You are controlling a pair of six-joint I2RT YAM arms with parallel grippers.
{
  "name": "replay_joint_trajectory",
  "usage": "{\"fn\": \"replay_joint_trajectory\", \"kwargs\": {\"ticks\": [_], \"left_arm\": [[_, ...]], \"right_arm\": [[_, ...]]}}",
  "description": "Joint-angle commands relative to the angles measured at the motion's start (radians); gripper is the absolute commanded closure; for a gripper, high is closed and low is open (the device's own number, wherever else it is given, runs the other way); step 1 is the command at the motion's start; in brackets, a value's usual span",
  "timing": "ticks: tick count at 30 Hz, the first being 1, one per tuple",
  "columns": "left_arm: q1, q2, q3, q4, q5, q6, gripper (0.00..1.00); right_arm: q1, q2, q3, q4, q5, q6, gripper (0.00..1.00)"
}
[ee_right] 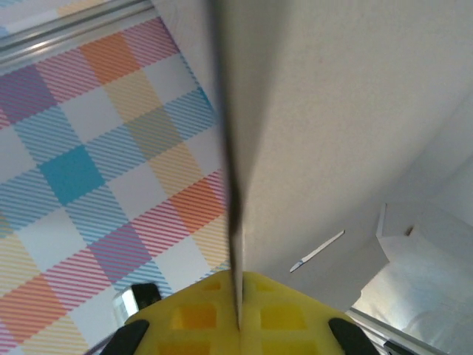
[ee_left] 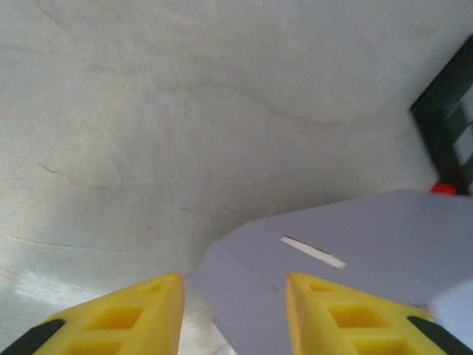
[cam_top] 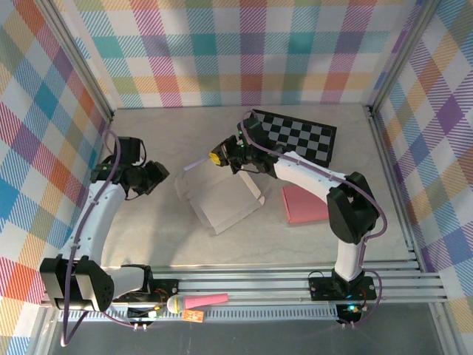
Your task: Fold the paper box
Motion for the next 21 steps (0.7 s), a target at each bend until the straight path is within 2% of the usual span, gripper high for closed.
{"fn": "replay_joint_trajectory", "kwargs": {"ticks": [1, 5, 12, 16, 21], "left_arm": [[0.013, 0.018, -0.050, 0.033, 0.027, 0.115, 0.63], [0.019, 0.026, -0.102, 0.061, 0.040, 0.137, 0.73], [0.019, -0.012, -0.205, 0.115, 0.069, 0.143, 0.80], [0.018, -0.042, -0.261, 0.142, 0.092, 0.122, 0.80], [0.017, -0.086, -0.321, 0.188, 0.132, 0.125, 0.74]], "right_arm": [[-0.014, 0.020, -0.009, 0.167, -0.080, -0.082, 1.00], [-0.020, 0.033, -0.020, 0.181, -0.108, -0.142, 1.00], [-0.036, 0.059, -0.128, 0.311, -0.165, -0.179, 1.00], [-0.039, 0.073, -0.163, 0.331, -0.189, -0.202, 1.00], [-0.044, 0.091, -0.202, 0.342, -0.198, -0.216, 1.00]]}}
